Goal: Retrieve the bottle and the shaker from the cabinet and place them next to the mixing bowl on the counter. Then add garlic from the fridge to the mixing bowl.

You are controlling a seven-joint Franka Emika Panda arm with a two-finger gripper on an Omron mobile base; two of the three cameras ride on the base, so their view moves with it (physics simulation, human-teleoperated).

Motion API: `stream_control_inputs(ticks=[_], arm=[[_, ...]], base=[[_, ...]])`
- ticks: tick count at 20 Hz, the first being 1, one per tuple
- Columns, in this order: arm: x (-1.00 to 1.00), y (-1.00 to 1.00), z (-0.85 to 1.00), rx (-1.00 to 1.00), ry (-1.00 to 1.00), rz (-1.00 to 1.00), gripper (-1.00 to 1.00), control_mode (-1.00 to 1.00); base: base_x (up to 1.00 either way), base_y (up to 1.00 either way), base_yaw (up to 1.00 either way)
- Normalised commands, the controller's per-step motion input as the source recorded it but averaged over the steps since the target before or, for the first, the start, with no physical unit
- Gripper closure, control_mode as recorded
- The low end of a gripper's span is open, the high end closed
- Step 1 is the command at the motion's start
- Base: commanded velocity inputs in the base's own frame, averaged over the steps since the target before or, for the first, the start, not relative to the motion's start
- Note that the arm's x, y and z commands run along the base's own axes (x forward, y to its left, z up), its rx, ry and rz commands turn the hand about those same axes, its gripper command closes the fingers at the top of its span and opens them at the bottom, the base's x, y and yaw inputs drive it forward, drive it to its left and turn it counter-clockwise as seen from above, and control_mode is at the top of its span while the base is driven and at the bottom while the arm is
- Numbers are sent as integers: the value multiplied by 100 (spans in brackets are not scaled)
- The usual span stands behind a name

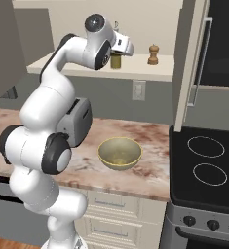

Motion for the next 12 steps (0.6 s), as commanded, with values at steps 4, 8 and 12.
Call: stream_control_inputs(ticks=[4,8,12], arm=[[1,0,-4,0,7,0,-100,-100],[8,0,-2,0,5,0,-100,-100],[12,0,0,0,5,0,-100,-100]], base=[[0,0,0],[0,0,0],[0,0,0]])
